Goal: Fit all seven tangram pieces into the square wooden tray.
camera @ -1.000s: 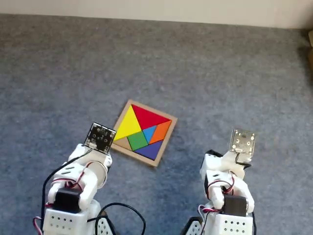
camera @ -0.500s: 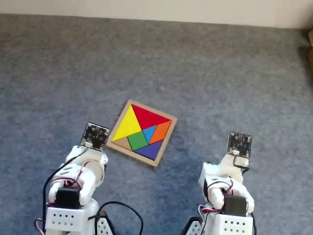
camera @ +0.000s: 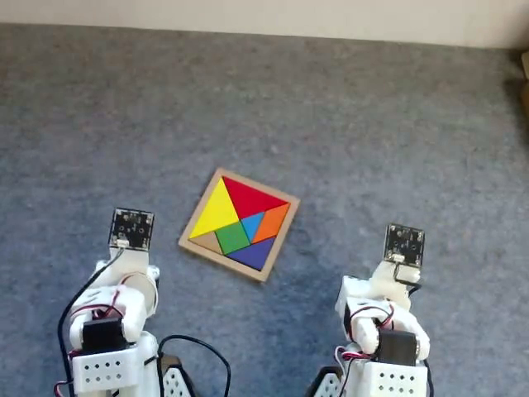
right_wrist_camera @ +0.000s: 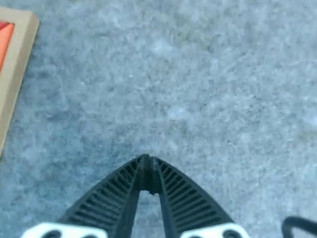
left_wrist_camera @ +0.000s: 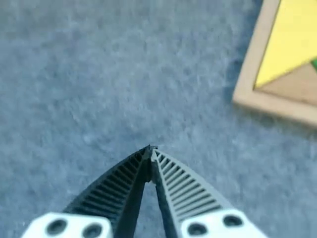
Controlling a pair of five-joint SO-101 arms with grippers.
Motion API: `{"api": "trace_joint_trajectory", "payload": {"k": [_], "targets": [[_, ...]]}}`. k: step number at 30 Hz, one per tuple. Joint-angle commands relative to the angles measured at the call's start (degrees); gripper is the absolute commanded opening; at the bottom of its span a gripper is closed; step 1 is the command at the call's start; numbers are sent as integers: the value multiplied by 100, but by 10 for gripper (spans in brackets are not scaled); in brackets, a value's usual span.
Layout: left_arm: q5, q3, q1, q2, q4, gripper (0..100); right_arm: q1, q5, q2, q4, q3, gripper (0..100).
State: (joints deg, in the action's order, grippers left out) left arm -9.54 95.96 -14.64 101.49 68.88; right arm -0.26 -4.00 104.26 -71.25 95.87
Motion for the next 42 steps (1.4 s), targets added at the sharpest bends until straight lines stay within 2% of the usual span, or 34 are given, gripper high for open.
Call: {"api": "trace_joint_trajectory", "payload": {"k": [1, 6, 42], "targets": [[44, 119, -92, 242, 308, 6, -22, 79, 92, -48, 716, 9], [53, 119, -92, 251, 747, 6, -22, 79, 92, -48, 716, 9], [44, 119, -119, 259, 747, 6, -22, 79, 92, -48, 716, 9]]}}
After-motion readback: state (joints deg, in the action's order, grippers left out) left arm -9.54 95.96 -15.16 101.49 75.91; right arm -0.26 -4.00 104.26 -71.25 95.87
